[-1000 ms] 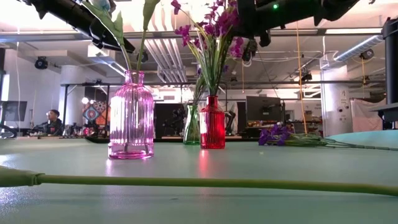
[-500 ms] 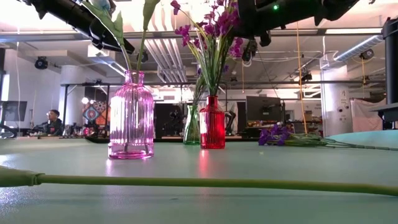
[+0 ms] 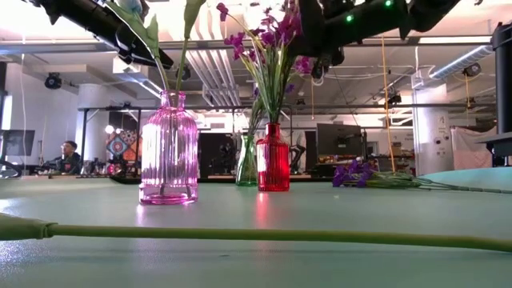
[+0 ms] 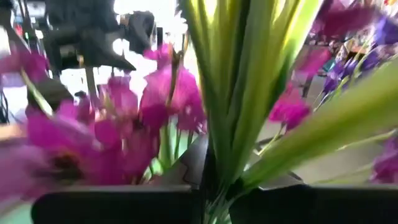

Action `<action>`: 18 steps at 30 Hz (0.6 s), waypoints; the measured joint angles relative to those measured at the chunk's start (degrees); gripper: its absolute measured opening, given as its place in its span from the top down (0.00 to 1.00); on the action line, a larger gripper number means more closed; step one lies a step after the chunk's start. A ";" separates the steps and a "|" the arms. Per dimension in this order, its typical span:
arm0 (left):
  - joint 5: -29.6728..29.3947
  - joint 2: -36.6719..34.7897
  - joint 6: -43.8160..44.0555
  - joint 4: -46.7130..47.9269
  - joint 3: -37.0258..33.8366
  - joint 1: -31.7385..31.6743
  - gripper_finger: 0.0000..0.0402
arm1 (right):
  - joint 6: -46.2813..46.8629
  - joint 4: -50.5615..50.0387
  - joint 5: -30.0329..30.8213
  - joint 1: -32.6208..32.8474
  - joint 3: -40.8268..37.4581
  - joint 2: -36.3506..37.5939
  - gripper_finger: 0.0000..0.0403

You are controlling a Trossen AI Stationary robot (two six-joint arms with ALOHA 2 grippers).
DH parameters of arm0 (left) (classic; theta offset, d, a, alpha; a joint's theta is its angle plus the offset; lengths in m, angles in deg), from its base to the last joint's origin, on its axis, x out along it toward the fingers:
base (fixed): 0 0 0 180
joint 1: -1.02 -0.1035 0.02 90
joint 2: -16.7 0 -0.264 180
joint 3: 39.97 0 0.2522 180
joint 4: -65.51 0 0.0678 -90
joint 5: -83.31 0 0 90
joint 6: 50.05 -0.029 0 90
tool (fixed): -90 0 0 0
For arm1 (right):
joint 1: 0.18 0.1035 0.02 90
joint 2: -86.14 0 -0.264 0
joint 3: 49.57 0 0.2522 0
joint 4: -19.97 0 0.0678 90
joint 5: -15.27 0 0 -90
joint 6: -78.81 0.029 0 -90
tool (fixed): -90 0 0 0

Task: Sort flowers into vase by color
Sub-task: Put the pink flower into the red vase

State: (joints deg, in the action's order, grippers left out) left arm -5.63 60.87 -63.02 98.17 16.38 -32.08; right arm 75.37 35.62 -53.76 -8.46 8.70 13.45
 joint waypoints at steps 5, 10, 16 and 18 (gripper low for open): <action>0.01 0.00 -0.02 0.01 0.00 0.00 0.48 | -0.13 0.06 0.02 0.01 0.00 -0.85 0.93; 0.00 0.00 -0.01 0.02 0.00 0.00 0.48 | 0.52 0.23 0.02 -0.01 -0.02 -0.92 0.93; 0.00 0.00 -0.02 0.02 0.00 0.00 0.48 | 0.76 0.88 -1.92 -0.01 -0.04 -0.93 0.93; 0.00 0.00 -0.02 0.02 0.00 0.00 0.48 | 0.45 0.85 -4.16 -0.01 -0.04 -0.98 0.93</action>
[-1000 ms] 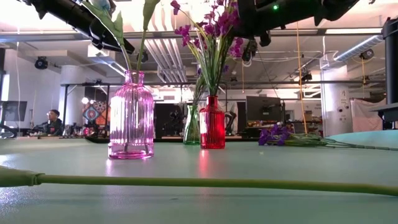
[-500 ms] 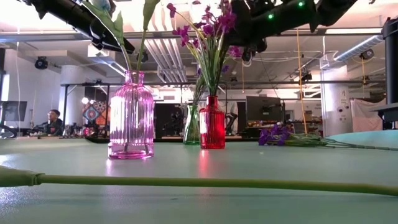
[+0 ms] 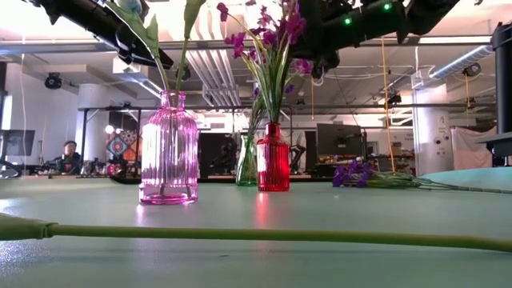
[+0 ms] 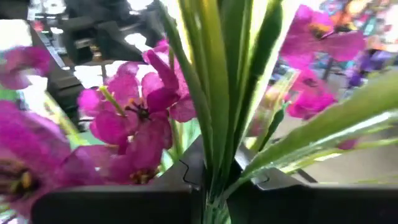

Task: Sort flowers into vase by color
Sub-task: Put the pink flower into the red vase

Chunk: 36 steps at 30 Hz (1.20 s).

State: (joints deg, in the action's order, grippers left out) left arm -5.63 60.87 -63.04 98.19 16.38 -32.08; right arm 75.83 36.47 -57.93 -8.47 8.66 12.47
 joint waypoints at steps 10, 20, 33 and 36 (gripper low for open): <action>-0.01 0.00 0.00 0.00 0.00 0.00 0.48 | 2.79 0.27 0.20 -0.47 0.13 -0.02 0.93; -0.01 0.00 0.00 0.00 0.00 -0.01 0.48 | 6.69 -2.88 5.18 -1.33 0.26 0.05 0.93; -0.02 0.00 0.00 0.02 -0.02 0.00 0.48 | 7.80 -5.03 6.36 -1.88 0.28 -0.28 0.93; -0.02 0.01 0.00 0.02 -0.02 -0.01 0.48 | 8.18 -5.96 6.35 -1.88 0.28 -0.28 0.93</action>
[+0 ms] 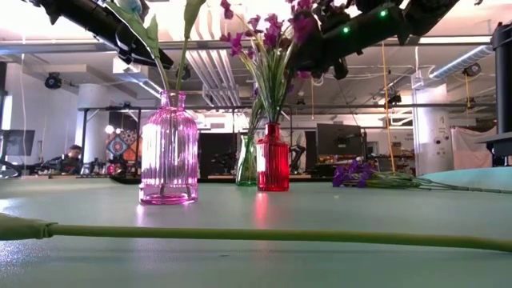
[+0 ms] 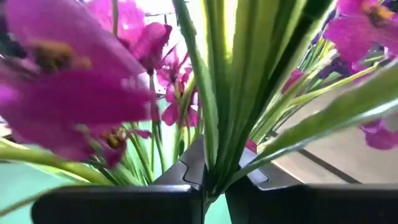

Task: Sort flowers into vase by color
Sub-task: Put the pink flower into the red vase

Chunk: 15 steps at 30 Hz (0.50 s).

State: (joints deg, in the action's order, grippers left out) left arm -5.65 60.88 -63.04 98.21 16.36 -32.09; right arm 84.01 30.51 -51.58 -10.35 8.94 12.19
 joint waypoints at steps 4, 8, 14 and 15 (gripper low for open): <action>0.00 -0.01 0.00 0.00 0.00 0.01 0.48 | -0.20 0.81 -0.14 0.00 0.00 0.00 0.93; 0.00 -0.01 0.00 0.00 0.00 -0.01 0.48 | 0.11 2.21 -0.48 0.02 -0.07 0.00 0.93; 0.00 -0.01 0.00 0.00 0.00 0.01 0.48 | 2.42 2.32 -0.35 0.00 1.28 0.00 0.93; -0.01 -0.01 0.01 0.00 0.00 0.00 0.48 | 2.70 1.41 -0.66 0.00 1.98 0.00 0.93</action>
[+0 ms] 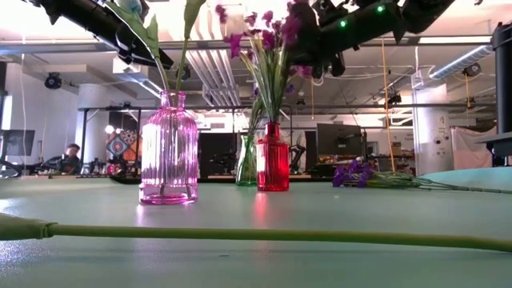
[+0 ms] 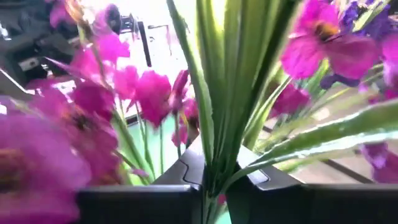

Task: Sort flowers into vase by color
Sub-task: Put the pink flower into the red vase

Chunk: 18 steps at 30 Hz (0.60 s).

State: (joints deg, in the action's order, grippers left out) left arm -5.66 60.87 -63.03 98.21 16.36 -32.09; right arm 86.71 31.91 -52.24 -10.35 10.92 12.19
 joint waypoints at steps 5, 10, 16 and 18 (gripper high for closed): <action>-0.01 0.01 0.01 -0.01 0.00 0.01 0.48 | 2.03 -9.29 -0.08 0.00 4.54 0.00 0.93; -0.04 0.00 0.01 -0.01 0.00 -0.01 0.48 | 3.65 -15.50 -0.19 0.06 7.85 0.00 0.93; -0.08 0.01 0.01 0.00 0.00 -0.01 0.48 | 3.70 -14.35 -0.03 0.13 7.44 -0.07 0.93; -0.10 0.00 0.01 0.00 0.00 0.01 0.48 | 4.12 -13.43 0.03 0.13 6.72 -0.10 0.93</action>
State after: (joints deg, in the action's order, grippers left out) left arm -5.76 60.87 -63.02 98.21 16.36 -32.08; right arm 90.83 18.48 -52.21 -10.22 17.64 12.08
